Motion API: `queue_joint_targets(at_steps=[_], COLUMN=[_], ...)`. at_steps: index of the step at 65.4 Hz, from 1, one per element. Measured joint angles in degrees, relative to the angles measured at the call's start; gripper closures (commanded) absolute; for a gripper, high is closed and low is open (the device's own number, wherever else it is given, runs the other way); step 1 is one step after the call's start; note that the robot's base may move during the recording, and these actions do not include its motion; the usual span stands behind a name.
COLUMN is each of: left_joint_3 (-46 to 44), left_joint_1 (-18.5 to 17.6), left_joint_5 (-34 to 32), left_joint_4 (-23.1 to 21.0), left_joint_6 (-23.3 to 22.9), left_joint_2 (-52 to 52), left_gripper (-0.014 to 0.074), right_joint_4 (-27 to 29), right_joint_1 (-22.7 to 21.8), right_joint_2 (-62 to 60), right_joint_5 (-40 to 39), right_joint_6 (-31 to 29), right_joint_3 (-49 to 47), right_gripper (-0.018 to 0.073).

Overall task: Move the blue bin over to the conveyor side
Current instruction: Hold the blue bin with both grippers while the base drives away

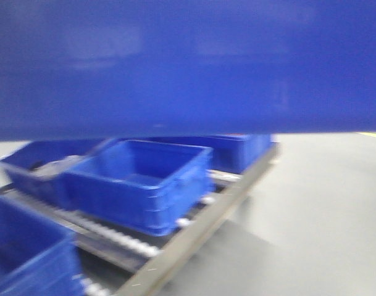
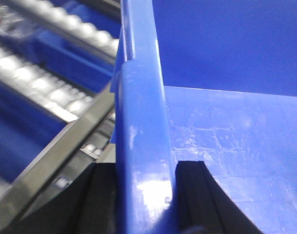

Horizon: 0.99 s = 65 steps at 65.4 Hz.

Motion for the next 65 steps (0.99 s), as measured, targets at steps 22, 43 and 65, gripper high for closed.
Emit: queue_joint_targets(at_steps=[22,43,65], left_joint_3=[0.0,0.0,0.0], left_joint_1=[0.0,0.0,0.0], left_joint_5=[0.0,0.0,0.0], left_joint_4=[0.0,0.0,0.0], left_joint_6=[0.0,0.0,0.0], left_joint_2=[0.0,0.0,0.0], left_gripper=[0.0615,0.0615,0.0615], right_joint_4=[0.0,0.0,0.0], right_joint_1=[0.0,0.0,0.0], right_joint_2=[0.0,0.0,0.0], right_joint_5=[0.0,0.0,0.0], right_joint_6=[0.0,0.0,0.0], right_joint_3=[0.0,0.0,0.0], right_gripper=[0.0637,0.0637,0.0637])
